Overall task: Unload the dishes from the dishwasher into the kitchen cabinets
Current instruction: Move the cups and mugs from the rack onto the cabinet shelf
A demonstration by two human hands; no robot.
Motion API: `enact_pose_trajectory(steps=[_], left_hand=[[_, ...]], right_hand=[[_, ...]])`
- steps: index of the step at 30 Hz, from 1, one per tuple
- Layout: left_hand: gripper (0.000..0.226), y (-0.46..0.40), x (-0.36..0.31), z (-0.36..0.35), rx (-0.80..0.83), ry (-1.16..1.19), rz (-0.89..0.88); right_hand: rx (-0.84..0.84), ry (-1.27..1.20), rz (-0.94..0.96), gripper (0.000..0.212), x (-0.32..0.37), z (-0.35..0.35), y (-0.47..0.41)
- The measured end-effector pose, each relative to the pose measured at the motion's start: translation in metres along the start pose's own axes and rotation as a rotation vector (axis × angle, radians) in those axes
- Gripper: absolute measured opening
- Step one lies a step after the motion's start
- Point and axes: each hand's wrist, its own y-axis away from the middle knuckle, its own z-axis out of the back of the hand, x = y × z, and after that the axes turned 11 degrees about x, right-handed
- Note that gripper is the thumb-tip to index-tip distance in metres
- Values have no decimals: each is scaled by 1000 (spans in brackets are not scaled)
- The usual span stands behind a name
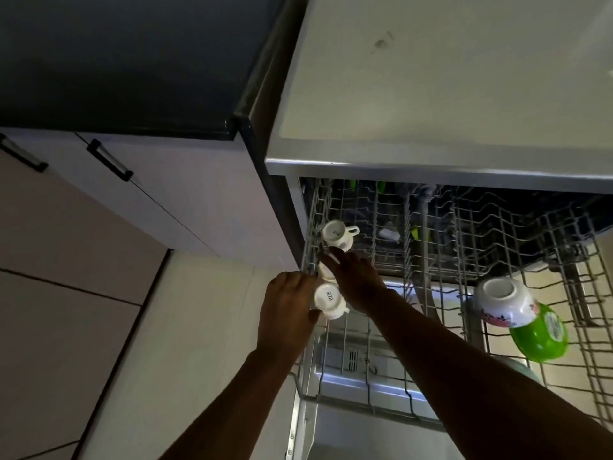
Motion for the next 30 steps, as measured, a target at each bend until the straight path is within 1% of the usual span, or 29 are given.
enact_pose_trajectory(steps=[3,6,9,11,12,15,16,17,19,20,22,24,28,30], left_hand=[[64,-8,-3,-10,31,-127,-18],[67,-15,-12,-20,82,-180,-89],[76,-22,-13,-32,187,-211,-130],[79,-28,-15,-40,249,-207,-120],[73,-31,-17,-43,262,-210,-110],[28,-35,-17,-53,206,-137,-78],[26,-37,-16,-54,204,-130,-79],[28,-38,-15,-55,222,-139,-98],[51,-39,-19,-47,262,-118,-146],[58,-38,-25,-37,268,-62,-130],[63,-36,-40,-12,194,57,-73],[62,-30,-47,19,115,149,-61],[48,0,-27,94,9,298,-81],[48,22,-10,132,-68,354,-72]], right_hand=[[-26,-23,3,63,-4,-2,-11],[-70,-136,-3,70,-17,4,-6],[-247,-238,-114,76,-29,11,14],[-323,-277,-180,78,-35,13,32],[-344,-298,-189,80,-39,13,40],[-389,-365,-177,87,-47,8,61],[-410,-375,-176,88,-50,7,68],[-429,-380,-173,88,-53,7,76],[-451,-360,-161,87,-56,11,89],[-455,-339,-156,87,-55,15,95],[-456,-312,-130,88,-49,28,106],[-468,-300,-111,88,-36,47,114],[-502,-251,-72,79,8,92,132],[-542,-234,-46,77,35,115,141]])
